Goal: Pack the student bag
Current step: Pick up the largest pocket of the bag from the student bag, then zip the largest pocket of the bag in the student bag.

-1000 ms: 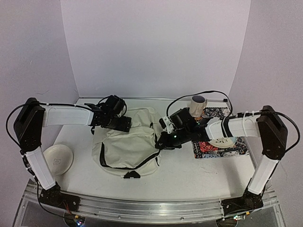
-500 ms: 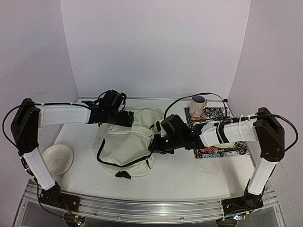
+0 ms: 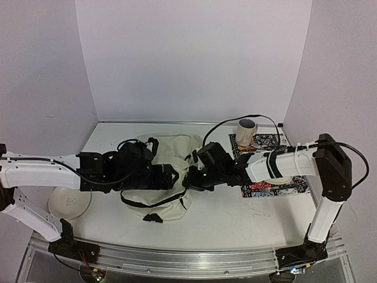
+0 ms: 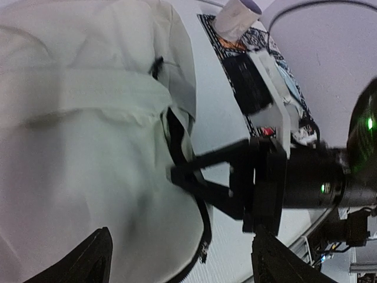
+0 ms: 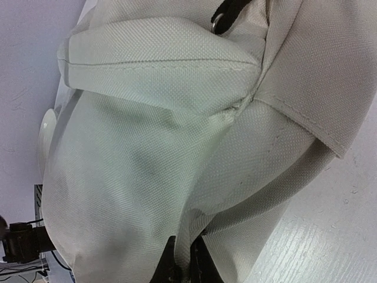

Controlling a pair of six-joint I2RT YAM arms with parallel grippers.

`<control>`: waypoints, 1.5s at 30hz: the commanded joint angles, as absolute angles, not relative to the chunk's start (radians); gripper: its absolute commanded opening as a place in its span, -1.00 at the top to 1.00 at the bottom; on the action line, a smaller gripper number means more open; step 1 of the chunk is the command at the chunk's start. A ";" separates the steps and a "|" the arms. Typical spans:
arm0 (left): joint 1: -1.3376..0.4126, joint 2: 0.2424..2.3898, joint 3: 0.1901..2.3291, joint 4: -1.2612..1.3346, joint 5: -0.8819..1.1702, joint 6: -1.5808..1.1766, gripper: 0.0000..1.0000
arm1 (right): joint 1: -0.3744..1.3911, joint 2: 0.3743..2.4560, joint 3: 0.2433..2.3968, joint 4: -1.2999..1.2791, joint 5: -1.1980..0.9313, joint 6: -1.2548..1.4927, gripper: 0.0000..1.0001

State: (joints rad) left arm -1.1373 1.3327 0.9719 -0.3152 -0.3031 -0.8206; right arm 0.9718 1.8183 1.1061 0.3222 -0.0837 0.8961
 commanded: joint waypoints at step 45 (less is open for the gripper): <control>-1.393 1.595 0.921 -0.183 -0.514 -1.136 1.00 | 0.899 1.702 1.082 0.303 -0.062 0.793 1.00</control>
